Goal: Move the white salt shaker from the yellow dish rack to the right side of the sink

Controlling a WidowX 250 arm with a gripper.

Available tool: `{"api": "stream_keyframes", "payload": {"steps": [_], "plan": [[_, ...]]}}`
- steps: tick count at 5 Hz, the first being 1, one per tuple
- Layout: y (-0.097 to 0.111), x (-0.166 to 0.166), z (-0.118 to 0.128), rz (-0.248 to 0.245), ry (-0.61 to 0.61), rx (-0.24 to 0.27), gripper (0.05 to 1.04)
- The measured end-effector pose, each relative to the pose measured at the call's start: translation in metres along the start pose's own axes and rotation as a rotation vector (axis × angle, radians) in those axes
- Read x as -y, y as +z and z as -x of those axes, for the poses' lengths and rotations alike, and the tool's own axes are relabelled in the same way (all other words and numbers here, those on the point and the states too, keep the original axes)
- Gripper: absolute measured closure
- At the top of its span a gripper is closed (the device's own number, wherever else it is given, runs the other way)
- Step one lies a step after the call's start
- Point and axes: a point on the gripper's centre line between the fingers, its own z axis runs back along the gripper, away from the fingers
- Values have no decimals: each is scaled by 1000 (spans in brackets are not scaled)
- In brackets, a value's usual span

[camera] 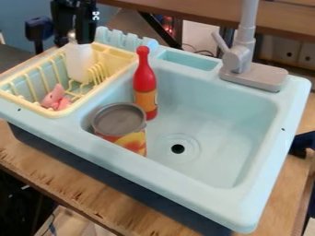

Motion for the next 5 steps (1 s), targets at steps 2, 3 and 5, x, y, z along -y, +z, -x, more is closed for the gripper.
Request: {"api": "stream_keyframes", "payload": {"steps": [2,3,5], "plan": [[-7,-5,0,35,30,2,417],[1,2,4,54,22,32,547],[66,30,47,70,109,187,548]]}}
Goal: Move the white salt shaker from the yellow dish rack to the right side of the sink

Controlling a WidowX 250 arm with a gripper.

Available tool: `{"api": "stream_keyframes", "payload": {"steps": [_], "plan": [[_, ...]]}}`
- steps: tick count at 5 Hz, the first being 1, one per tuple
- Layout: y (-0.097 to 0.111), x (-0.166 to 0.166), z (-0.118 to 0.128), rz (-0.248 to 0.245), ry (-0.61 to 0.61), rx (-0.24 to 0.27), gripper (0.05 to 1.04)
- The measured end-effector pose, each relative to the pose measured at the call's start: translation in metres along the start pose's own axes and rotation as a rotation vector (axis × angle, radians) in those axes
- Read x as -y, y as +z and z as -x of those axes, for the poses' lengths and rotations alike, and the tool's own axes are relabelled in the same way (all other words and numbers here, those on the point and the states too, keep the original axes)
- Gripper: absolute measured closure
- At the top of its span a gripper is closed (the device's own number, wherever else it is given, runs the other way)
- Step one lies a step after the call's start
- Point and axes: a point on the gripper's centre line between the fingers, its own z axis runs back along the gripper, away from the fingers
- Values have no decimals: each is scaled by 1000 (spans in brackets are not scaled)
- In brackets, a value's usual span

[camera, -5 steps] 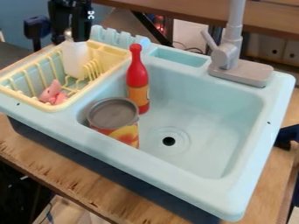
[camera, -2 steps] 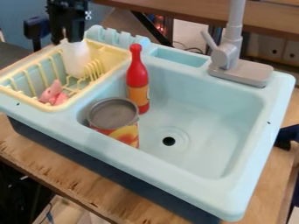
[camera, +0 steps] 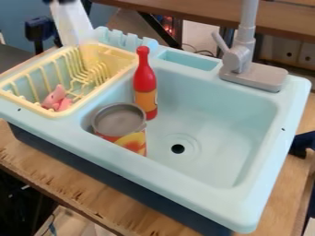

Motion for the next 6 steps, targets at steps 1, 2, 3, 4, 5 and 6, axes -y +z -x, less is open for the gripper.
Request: {"api": "stream_keyframes", "payload": {"steps": [1,2,3,4,5,6], "plan": [[27,29,29,-3,3,44,548],[25,81,45,32,-111,19,548],[5,130,55,9,-170,-61,548],[-28,168,52,96,-270,-98,548],[-53,177,38,140,-274,-87,548],[-68,178,24,140,-253,-30,548]]}}
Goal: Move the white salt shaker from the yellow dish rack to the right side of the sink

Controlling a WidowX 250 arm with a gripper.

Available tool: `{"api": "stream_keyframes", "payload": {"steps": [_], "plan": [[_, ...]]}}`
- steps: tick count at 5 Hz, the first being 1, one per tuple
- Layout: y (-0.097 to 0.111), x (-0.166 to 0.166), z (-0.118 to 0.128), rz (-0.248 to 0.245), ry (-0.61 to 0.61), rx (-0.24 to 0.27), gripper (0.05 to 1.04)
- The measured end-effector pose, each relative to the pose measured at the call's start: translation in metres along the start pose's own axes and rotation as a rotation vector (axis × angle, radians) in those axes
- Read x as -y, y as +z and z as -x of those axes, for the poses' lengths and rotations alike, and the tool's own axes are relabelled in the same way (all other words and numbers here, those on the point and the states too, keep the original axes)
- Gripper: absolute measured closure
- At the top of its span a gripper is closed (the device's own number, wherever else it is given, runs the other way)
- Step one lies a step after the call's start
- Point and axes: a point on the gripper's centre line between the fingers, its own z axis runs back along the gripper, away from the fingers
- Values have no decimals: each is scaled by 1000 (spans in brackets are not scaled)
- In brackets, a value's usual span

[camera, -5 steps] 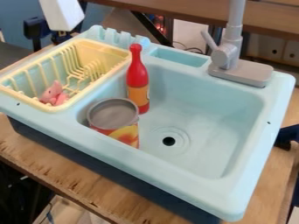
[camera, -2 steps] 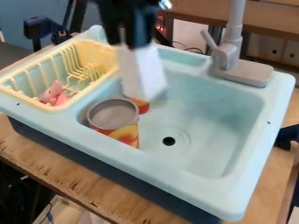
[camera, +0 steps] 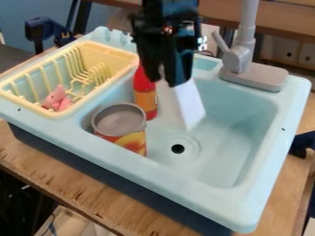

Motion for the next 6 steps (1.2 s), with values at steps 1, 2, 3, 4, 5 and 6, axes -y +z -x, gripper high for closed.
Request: {"api": "stream_keyframes", "payload": {"steps": [1,2,3,4,5,6], "plan": [[-11,-1,-12,-17,36,29,548],[-26,15,-20,-47,29,0,548],[-36,28,-29,-79,44,-23,548],[-51,31,-38,-119,91,-61,548],[-55,31,-48,-130,113,-59,548],[-56,33,-55,-105,78,-31,548]]}}
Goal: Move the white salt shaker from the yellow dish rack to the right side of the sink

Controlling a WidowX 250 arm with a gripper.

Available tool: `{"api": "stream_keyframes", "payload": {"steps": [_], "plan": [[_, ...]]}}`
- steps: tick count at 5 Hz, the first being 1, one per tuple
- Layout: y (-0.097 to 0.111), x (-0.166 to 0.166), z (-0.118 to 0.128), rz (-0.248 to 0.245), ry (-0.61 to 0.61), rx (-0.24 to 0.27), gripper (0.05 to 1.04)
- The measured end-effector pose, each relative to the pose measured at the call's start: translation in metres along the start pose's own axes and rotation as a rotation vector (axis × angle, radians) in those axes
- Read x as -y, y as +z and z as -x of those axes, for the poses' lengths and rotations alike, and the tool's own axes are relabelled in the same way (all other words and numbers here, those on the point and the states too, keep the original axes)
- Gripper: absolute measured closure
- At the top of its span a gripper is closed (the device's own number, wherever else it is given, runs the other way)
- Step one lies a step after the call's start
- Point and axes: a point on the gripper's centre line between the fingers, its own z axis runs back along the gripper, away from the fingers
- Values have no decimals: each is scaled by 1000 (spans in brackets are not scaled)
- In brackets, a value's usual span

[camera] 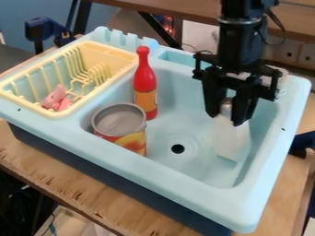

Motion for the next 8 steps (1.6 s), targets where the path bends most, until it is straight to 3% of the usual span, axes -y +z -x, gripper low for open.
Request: {"api": "stream_keyframes", "payload": {"steps": [2,3,4,5,7,8], "plan": [[-5,-1,-7,0,-50,33,548],[-9,-3,-9,-14,-33,31,473],[-19,-5,-4,-21,-25,-16,168],[-10,-1,3,-4,-7,-14,75],[50,6,42,18,45,64,83],[72,-9,66,-104,108,51,83]]}}
